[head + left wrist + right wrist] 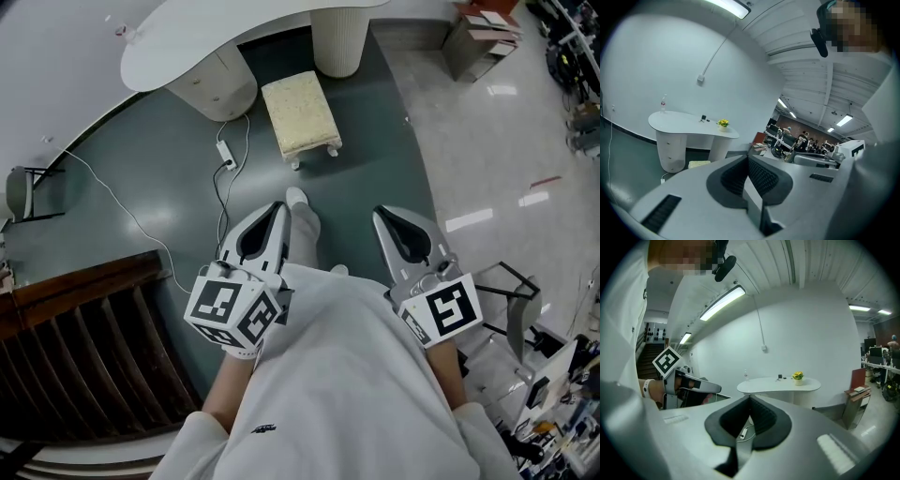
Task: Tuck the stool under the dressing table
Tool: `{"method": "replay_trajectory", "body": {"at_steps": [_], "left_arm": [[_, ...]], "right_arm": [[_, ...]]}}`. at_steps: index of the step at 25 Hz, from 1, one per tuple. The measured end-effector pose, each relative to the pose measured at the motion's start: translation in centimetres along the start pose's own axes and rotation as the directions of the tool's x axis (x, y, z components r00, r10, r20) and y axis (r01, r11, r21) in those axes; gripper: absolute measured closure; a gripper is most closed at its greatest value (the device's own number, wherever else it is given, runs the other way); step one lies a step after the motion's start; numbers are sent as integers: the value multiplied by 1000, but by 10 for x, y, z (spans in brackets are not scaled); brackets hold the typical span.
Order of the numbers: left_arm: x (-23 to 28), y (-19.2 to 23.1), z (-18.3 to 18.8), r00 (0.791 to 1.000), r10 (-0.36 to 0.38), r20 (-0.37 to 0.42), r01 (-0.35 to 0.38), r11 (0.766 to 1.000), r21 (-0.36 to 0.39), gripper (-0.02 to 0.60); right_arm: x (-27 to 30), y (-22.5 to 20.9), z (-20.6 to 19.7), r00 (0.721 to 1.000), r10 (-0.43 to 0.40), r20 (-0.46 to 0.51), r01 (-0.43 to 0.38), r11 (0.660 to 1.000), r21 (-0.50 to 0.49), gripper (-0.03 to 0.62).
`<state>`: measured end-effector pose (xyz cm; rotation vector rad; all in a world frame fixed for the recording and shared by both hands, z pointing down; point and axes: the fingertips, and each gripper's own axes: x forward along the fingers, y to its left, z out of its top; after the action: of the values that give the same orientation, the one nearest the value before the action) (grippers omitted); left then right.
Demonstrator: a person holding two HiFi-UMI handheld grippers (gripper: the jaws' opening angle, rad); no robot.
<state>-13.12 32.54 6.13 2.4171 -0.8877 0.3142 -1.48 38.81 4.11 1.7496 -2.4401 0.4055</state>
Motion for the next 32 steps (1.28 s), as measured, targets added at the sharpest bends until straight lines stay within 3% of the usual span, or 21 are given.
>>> {"method": "replay_trajectory", "body": {"at_steps": [12, 22, 32], "left_arm": [[81, 121, 88, 1000, 0, -7, -1, 998, -68, 572], [125, 195, 144, 1000, 9, 16, -7, 996, -91, 572], [165, 194, 147, 1000, 13, -21, -15, 992, -123, 572]], "right_arm": [[166, -44, 57, 997, 20, -69, -22, 999, -30, 583], [260, -70, 88, 996, 17, -91, -23, 998, -60, 583], [281, -105, 92, 993, 38, -115, -45, 998, -54, 583]]}}
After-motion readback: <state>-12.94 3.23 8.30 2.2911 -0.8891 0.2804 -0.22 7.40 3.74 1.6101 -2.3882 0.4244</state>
